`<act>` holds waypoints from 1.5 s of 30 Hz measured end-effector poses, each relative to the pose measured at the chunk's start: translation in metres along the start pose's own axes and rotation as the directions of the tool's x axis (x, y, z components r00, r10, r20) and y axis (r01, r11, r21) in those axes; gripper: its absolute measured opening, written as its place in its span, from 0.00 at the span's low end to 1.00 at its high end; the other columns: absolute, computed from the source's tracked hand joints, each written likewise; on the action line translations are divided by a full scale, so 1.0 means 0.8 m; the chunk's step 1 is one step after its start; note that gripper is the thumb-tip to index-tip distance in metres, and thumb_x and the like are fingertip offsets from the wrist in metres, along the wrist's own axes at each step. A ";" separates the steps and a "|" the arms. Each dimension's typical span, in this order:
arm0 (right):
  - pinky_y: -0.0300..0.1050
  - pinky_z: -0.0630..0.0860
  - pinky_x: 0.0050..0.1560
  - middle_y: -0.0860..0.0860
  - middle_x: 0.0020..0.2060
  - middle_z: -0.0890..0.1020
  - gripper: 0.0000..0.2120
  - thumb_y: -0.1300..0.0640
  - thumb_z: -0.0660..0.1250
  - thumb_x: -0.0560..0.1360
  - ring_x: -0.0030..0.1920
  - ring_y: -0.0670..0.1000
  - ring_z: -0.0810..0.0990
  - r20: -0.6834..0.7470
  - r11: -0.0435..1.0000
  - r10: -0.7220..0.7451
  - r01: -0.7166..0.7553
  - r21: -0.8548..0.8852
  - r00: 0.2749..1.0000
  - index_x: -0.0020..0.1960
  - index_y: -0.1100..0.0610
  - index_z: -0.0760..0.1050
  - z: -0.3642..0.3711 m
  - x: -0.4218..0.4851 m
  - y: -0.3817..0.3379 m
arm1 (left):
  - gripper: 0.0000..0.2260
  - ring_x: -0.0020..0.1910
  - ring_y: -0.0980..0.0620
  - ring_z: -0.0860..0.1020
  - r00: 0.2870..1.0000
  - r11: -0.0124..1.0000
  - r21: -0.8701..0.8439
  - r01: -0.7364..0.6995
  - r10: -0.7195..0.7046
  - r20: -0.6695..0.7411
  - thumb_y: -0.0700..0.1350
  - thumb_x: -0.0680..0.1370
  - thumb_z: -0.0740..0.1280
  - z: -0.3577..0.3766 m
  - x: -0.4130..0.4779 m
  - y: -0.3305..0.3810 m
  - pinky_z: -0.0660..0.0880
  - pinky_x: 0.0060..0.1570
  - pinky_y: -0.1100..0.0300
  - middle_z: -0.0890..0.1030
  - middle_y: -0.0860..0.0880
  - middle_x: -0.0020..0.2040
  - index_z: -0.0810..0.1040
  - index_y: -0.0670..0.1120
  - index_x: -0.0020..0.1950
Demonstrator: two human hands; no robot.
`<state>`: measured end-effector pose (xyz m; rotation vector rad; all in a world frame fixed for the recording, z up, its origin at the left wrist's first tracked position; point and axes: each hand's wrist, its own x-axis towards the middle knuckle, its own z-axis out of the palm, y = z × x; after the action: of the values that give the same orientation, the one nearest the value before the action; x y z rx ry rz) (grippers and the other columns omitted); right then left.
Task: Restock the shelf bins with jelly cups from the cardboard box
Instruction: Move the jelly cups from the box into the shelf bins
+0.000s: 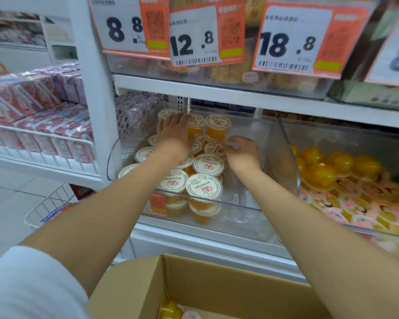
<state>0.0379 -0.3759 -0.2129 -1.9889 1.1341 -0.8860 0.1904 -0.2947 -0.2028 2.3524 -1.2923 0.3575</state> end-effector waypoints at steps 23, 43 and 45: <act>0.43 0.73 0.43 0.60 0.48 0.79 0.06 0.65 0.60 0.77 0.51 0.57 0.77 0.480 0.753 0.642 -0.371 -0.544 0.598 0.49 0.62 0.76 -0.120 -0.387 0.364 | 0.10 0.56 0.44 0.79 0.456 0.979 -0.010 0.205 -0.087 0.886 0.42 0.75 0.65 0.158 -0.464 0.113 0.76 0.55 0.56 0.82 0.44 0.53 0.82 0.40 0.51; 0.47 0.76 0.50 0.61 0.52 0.82 0.14 0.55 0.68 0.73 0.53 0.61 0.81 0.072 0.481 0.861 -0.759 -0.438 0.504 0.54 0.64 0.79 -0.051 -0.514 0.481 | 0.15 0.62 0.48 0.75 0.148 0.979 -0.183 -0.085 0.194 0.970 0.48 0.75 0.70 0.368 -0.540 0.216 0.68 0.63 0.55 0.79 0.53 0.61 0.78 0.56 0.62; 0.48 0.76 0.50 0.63 0.54 0.81 0.12 0.58 0.63 0.77 0.55 0.62 0.80 0.032 0.443 0.874 -0.768 -0.463 0.485 0.54 0.66 0.78 -0.053 -0.516 0.480 | 0.08 0.57 0.50 0.78 0.218 0.986 -0.164 -0.012 0.163 0.962 0.48 0.73 0.74 0.374 -0.544 0.209 0.70 0.54 0.59 0.83 0.52 0.54 0.80 0.52 0.50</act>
<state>-0.3249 -0.1682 -0.5938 -1.3924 1.9632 0.1762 -0.1775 -0.1991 -0.6056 2.3207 -1.8275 -1.4700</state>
